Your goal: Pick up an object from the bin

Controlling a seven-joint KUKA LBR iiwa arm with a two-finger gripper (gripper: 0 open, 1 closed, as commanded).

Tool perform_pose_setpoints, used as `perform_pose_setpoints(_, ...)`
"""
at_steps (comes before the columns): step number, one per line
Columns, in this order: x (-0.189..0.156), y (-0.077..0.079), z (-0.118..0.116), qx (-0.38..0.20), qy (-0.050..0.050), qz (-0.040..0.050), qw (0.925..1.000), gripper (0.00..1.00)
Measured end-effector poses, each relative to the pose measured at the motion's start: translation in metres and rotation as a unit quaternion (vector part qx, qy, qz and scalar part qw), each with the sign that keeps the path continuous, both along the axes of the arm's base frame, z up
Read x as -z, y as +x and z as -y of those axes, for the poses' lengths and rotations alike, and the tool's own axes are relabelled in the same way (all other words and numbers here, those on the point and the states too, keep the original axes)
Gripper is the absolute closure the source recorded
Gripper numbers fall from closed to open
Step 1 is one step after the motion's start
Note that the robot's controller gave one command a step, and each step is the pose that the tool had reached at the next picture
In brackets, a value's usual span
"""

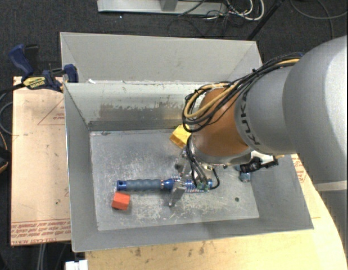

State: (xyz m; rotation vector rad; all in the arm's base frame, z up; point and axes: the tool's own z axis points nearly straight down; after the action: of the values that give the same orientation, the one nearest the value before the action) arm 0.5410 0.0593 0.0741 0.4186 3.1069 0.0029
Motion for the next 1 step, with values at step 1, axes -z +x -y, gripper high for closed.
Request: perform_pose_setpoints(1, -0.0027, 0.0016, -0.0002, 0.000, 0.000, -0.0021, 1.0000, 0.00)
